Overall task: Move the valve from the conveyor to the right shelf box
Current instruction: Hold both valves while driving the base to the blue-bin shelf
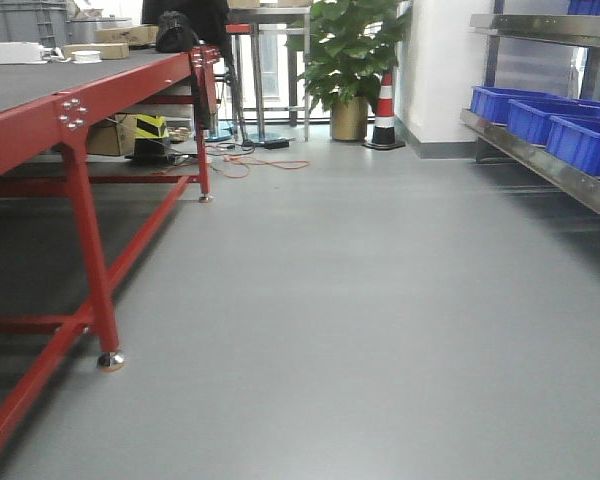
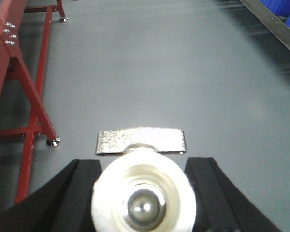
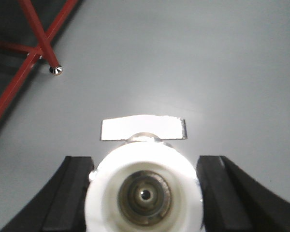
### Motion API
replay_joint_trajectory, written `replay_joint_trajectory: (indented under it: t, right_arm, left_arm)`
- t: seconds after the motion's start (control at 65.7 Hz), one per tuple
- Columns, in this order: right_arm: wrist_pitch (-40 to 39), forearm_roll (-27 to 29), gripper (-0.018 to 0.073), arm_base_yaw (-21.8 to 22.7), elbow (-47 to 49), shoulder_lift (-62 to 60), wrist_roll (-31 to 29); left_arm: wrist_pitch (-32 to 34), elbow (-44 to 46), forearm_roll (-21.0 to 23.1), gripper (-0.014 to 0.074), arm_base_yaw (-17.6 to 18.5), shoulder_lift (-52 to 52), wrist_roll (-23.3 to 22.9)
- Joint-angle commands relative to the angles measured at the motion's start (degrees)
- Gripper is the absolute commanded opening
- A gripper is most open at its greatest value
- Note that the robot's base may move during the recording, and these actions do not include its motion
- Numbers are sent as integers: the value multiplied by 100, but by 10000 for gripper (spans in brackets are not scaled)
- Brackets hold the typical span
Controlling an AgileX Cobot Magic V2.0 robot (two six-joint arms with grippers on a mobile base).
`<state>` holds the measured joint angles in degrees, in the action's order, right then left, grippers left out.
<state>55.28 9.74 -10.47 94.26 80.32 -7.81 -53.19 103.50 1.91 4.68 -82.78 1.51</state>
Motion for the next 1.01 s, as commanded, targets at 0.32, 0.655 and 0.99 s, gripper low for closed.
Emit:
replay_joint_trajectory:
  t: [0.32, 0.655, 0.99]
  right_arm:
    - [-350, -4, -162, 5, 107, -90, -2]
    - [-350, -4, -162, 5, 107, -90, -2]
    - [-350, -4, -162, 5, 107, -90, -2]
  left_arm:
    - [317, 58, 40, -111, 33, 62, -25]
    - [328, 58, 27, -111, 33, 62, -25]
    - [328, 58, 16, -111, 33, 62, -25]
